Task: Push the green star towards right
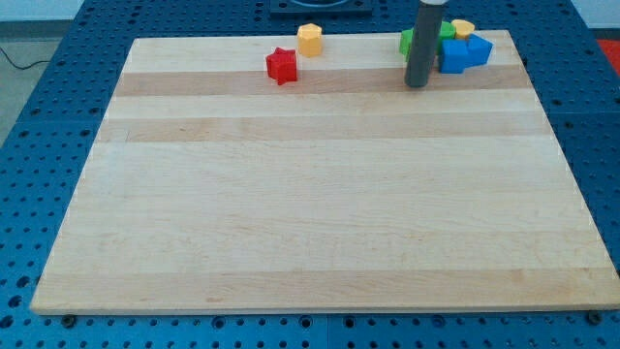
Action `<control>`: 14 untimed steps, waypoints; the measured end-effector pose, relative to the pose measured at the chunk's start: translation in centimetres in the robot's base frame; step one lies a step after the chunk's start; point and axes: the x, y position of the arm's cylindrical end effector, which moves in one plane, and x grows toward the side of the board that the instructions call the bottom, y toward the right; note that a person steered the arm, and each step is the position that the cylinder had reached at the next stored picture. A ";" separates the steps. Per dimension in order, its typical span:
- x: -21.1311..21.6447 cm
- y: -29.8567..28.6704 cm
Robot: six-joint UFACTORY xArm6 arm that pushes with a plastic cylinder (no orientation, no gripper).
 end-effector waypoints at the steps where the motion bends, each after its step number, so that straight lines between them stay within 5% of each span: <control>1: -1.7 0.0; 4: -1.0 -7.6; 6: -6.5 -11.8; 14: -8.2 -2.3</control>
